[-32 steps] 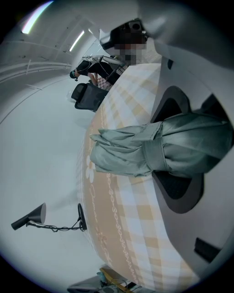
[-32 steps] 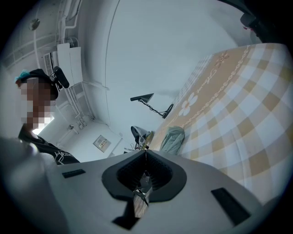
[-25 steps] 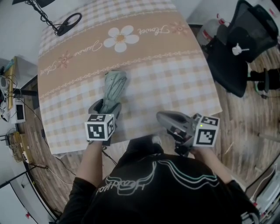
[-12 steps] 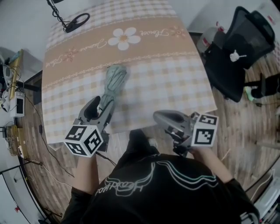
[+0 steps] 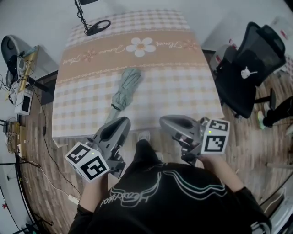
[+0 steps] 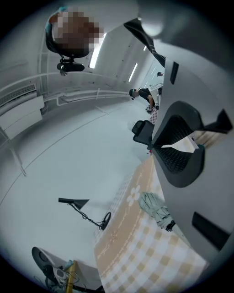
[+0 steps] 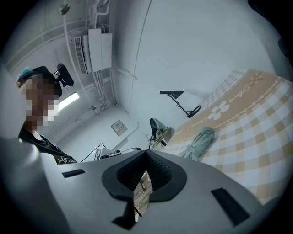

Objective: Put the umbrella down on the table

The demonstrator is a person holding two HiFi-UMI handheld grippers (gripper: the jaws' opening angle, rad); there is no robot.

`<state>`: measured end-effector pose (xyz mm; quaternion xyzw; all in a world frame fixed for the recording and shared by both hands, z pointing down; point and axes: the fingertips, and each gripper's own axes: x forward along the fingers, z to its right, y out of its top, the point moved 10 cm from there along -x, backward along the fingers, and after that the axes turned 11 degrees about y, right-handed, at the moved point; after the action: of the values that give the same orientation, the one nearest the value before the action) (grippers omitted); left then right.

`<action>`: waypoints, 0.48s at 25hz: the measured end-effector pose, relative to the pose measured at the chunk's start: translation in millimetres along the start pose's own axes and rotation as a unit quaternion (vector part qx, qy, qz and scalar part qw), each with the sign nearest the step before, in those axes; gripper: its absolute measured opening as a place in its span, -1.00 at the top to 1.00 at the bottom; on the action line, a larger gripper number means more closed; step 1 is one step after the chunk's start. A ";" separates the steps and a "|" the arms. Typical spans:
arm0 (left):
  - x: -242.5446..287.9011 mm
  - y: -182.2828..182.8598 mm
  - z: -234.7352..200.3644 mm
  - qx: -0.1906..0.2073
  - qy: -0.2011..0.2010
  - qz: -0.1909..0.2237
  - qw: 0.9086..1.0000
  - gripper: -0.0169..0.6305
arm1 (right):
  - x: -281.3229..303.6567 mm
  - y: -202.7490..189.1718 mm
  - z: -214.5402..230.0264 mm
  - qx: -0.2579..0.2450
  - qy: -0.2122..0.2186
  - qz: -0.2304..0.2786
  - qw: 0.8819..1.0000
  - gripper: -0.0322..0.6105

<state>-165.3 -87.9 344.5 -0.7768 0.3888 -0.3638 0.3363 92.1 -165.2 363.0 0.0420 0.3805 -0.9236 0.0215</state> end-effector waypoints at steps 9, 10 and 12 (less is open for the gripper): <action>-36.0 -10.4 37.8 0.018 -0.026 0.017 0.999 0.96 | 18.4 6.1 -45.7 -0.039 0.060 -0.020 0.997 0.86; -38.6 -11.1 40.4 0.018 -0.027 0.017 0.999 0.95 | 18.9 6.3 -48.7 -0.039 0.065 -0.018 0.997 0.86; -42.5 -11.1 44.4 0.017 -0.029 0.018 0.999 0.95 | 19.9 5.5 -53.2 -0.041 0.074 -0.019 0.996 0.86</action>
<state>-143.0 -35.9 317.9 -0.7741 0.3870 -0.3408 0.3671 76.0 -131.8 319.6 0.1025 0.4189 -0.9019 -0.0227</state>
